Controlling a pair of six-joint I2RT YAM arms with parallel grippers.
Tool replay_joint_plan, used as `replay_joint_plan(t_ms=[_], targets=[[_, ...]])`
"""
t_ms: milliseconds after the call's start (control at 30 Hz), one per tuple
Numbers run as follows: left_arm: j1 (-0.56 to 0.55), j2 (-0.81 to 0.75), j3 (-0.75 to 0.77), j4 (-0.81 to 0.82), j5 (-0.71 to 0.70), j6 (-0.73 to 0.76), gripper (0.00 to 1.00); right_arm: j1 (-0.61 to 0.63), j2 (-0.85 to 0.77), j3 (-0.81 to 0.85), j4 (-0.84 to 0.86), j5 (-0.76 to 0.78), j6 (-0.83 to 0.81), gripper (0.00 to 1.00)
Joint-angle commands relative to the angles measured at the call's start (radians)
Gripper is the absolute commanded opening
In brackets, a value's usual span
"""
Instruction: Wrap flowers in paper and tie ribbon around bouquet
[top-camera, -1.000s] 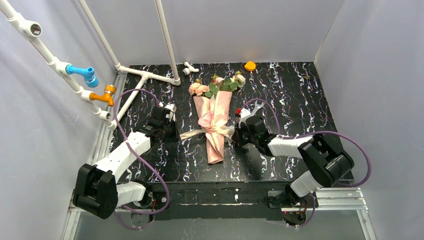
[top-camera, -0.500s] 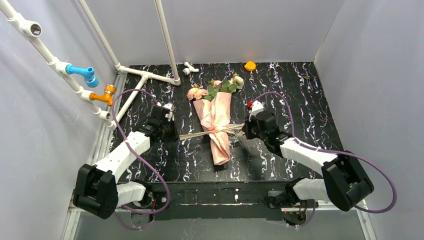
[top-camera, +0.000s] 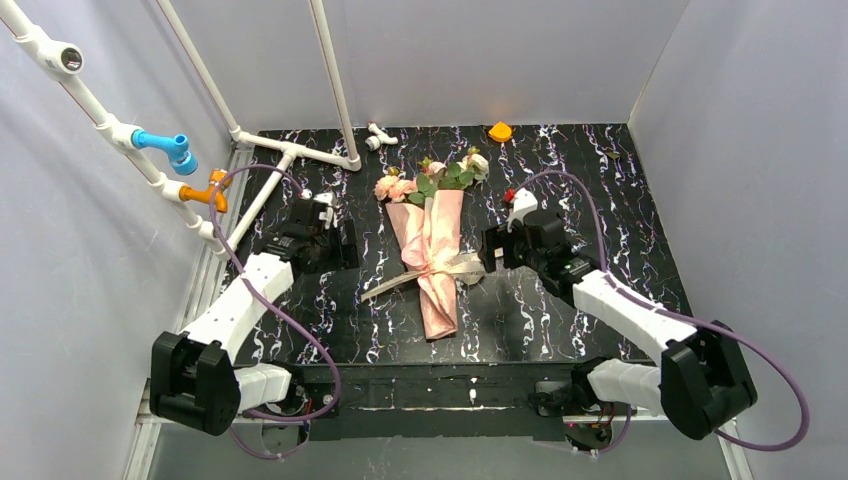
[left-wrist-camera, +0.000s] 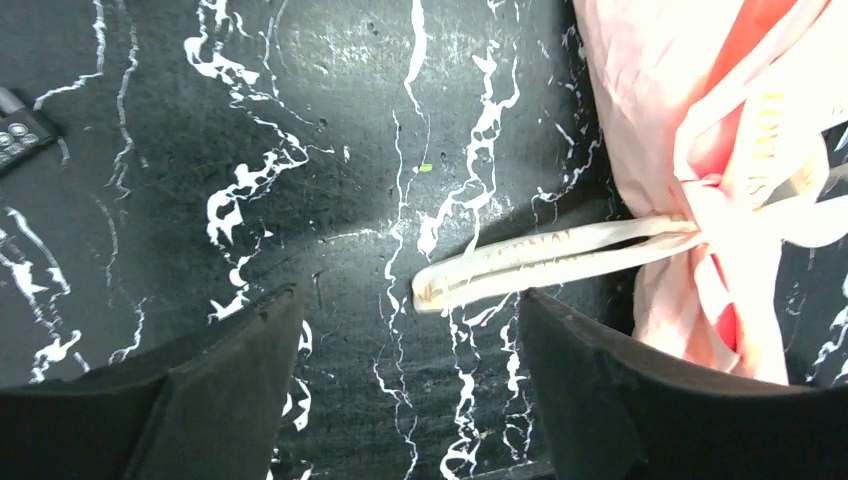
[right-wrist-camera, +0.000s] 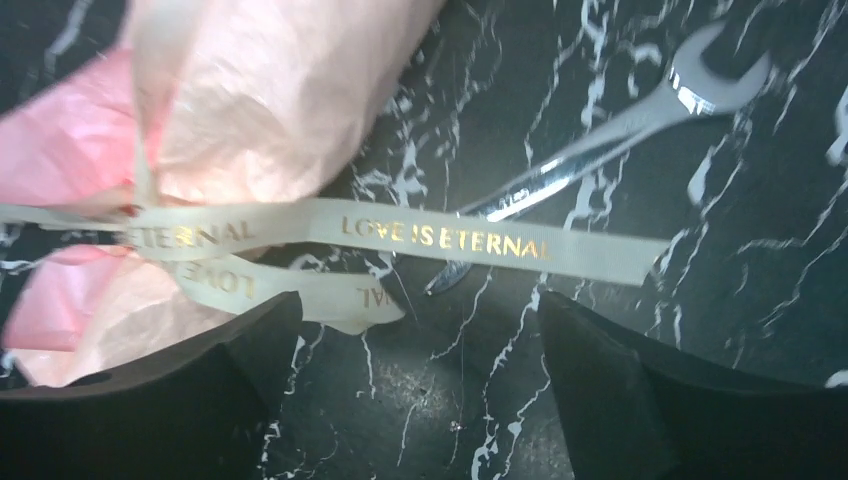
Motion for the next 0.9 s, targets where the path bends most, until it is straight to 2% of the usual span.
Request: replay_joint_plan(t_ms=[0,33,67,167,267,333,400,467,533,633,733,867], targets=[[0.008,-0.078,0.115,-0.116,-0.054,0.132,0.88,-0.002,-0.074,0.137,-0.050,-0.033,-0.052,0.98],[0.008,-0.091,0.147,-0.136,-0.054,0.159,0.96,-0.002,-0.081,0.161,-0.058,-0.008,-0.039,0.98],[0.007,-0.106,0.179,-0.156,-0.054,0.179,0.98,-0.002,-0.086,0.185,-0.056,0.022,-0.018,0.98],[0.008,-0.175,0.256,-0.153,-0.052,0.239,0.98,-0.002,-0.095,0.255,-0.039,0.180,0.126,0.98],[0.003,-0.345,0.262,0.009,0.015,0.228,0.98,-0.003,-0.102,0.323,-0.082,0.263,0.295,0.98],[0.004,-0.483,0.184,0.138,-0.022,0.119,0.98,-0.003,-0.103,0.339,-0.069,0.166,0.250,0.98],[0.004,-0.630,0.040,0.258,-0.035,0.069,0.98,-0.002,-0.108,0.315,-0.046,0.094,0.255,0.98],[0.004,-0.755,-0.101,0.380,0.010,0.161,0.98,-0.003,-0.125,0.238,-0.001,0.089,0.290,0.98],[0.005,-0.823,-0.161,0.352,-0.042,0.180,0.98,-0.003,-0.146,0.165,0.037,0.097,0.362,0.98],[0.003,-0.800,-0.157,0.183,-0.226,0.192,0.98,-0.002,-0.170,0.085,0.057,0.095,0.419,0.98],[-0.004,-0.724,-0.091,0.080,-0.348,0.191,0.98,-0.002,-0.186,0.016,0.107,0.051,0.442,0.99],[-0.005,-0.630,-0.041,0.065,-0.313,0.194,0.98,-0.002,-0.177,-0.007,0.136,0.022,0.455,0.98]])
